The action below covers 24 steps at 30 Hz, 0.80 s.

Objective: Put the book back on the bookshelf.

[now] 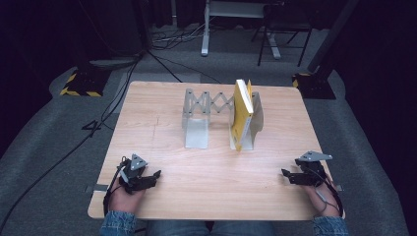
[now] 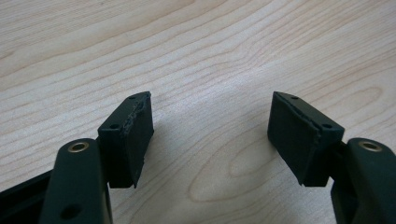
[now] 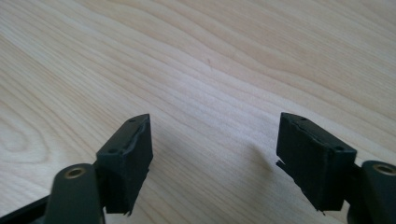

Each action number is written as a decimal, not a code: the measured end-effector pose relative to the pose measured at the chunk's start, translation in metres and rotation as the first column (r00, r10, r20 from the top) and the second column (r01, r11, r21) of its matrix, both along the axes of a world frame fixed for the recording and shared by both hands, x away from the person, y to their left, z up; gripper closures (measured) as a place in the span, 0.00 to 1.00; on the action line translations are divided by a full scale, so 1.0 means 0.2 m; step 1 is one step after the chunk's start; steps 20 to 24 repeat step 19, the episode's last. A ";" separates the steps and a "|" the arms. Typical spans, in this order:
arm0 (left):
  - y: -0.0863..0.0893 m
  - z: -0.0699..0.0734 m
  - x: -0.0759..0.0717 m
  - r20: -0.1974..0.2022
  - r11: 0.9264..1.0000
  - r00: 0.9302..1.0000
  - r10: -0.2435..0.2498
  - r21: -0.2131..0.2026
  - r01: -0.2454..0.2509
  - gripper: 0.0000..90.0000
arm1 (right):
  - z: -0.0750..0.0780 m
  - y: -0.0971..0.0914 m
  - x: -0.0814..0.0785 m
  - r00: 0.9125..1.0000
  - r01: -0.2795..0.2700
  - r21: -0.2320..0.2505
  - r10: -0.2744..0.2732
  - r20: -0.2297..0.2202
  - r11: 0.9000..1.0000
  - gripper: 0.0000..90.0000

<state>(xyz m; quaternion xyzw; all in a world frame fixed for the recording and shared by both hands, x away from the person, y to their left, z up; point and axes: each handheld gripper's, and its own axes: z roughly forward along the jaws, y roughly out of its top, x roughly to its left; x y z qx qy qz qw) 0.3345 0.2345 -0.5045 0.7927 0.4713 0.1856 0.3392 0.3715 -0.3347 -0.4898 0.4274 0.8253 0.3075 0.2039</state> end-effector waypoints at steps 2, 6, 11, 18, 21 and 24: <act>0.00 0.00 0.00 0.000 1.000 1.000 -0.001 0.001 0.001 0.35 | -0.01 0.01 0.00 1.000 0.015 -0.021 -0.015 -0.006 1.000 0.26; 0.00 0.00 0.00 -0.002 1.000 1.000 -0.002 0.003 0.002 0.35 | -0.03 0.00 0.00 1.000 0.031 0.001 -0.031 0.004 1.000 0.21; 0.00 0.00 0.00 -0.002 1.000 1.000 0.000 0.001 0.000 0.35 | -0.07 -0.03 0.00 0.998 0.062 0.096 -0.065 0.025 0.993 0.16; 0.00 0.00 0.00 -0.002 1.000 1.000 -0.003 -0.001 0.003 0.34 | -0.07 -0.03 0.00 0.998 0.062 0.095 -0.065 0.025 0.994 0.16; 0.00 0.00 0.00 -0.002 1.000 1.000 -0.003 -0.001 0.003 0.34 | -0.07 -0.03 0.00 0.997 0.064 0.095 -0.066 0.025 0.993 0.16; 0.00 0.00 0.00 -0.002 1.000 1.000 -0.003 -0.001 0.003 0.34 | -0.07 -0.03 0.00 0.997 0.064 0.095 -0.066 0.025 0.993 0.16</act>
